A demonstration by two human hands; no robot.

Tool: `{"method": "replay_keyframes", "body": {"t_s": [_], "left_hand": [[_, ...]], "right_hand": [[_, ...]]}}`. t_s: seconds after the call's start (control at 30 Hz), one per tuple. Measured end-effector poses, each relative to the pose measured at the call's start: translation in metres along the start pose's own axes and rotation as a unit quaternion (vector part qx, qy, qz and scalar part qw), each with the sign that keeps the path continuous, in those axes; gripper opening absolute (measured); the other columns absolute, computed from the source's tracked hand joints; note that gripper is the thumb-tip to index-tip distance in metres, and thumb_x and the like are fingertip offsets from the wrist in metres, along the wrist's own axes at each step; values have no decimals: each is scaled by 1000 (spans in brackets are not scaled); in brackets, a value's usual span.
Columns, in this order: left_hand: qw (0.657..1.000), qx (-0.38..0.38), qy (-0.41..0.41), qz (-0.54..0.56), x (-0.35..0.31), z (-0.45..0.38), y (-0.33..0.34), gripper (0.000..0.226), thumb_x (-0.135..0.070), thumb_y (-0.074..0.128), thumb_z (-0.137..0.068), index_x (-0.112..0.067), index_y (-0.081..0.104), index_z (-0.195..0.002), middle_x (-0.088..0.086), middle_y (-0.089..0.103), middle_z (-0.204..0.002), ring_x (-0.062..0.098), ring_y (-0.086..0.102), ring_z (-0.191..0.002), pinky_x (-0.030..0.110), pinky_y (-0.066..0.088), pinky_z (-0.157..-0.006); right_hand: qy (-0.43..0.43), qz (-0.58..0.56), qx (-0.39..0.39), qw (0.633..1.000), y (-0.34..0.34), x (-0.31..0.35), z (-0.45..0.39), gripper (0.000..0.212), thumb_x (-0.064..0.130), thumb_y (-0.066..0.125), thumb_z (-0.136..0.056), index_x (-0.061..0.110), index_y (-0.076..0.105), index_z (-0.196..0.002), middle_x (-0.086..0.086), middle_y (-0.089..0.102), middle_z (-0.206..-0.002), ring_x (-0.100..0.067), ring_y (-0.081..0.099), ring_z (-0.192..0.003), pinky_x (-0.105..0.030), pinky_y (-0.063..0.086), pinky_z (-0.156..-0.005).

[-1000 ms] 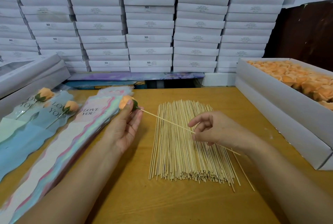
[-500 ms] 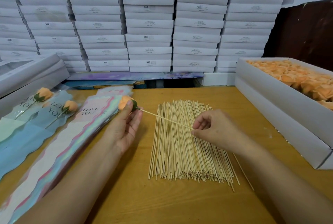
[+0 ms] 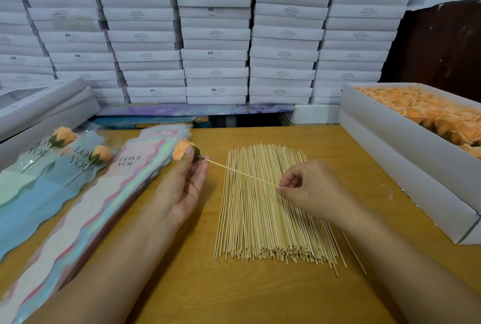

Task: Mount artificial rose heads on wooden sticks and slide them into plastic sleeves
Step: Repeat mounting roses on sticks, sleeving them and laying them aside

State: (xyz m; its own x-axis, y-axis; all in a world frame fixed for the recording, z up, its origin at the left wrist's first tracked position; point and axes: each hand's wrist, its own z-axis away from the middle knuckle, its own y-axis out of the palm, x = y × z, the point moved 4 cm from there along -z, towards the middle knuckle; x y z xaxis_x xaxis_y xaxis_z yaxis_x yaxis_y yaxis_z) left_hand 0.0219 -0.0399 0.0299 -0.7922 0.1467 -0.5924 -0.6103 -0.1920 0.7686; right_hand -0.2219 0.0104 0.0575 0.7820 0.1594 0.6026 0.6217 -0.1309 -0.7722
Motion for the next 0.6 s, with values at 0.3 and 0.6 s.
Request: {"method": "replay_keyframes", "body": {"t_s": [0.3, 0.6], "left_hand": [[1000, -3, -2, -7, 2, 0, 0, 12, -12, 67, -92, 0, 66, -96, 14, 74, -75, 15, 75, -68, 25, 62, -66], [1000, 2, -6, -11, 3, 0, 0, 12, -12, 68, -91, -1, 67, -96, 15, 75, -78, 16, 75, -71, 26, 62, -69]], "right_hand": [[4, 17, 12, 1000, 2, -2, 1, 17, 28, 72, -90, 26, 70, -73, 7, 68, -72, -9, 65, -69, -31, 59, -65], [-4, 39, 19, 999, 4, -4, -1, 18, 28, 70, -92, 27, 69, -75, 9, 66, -69, -5, 60, -61, -22, 45, -53]]}}
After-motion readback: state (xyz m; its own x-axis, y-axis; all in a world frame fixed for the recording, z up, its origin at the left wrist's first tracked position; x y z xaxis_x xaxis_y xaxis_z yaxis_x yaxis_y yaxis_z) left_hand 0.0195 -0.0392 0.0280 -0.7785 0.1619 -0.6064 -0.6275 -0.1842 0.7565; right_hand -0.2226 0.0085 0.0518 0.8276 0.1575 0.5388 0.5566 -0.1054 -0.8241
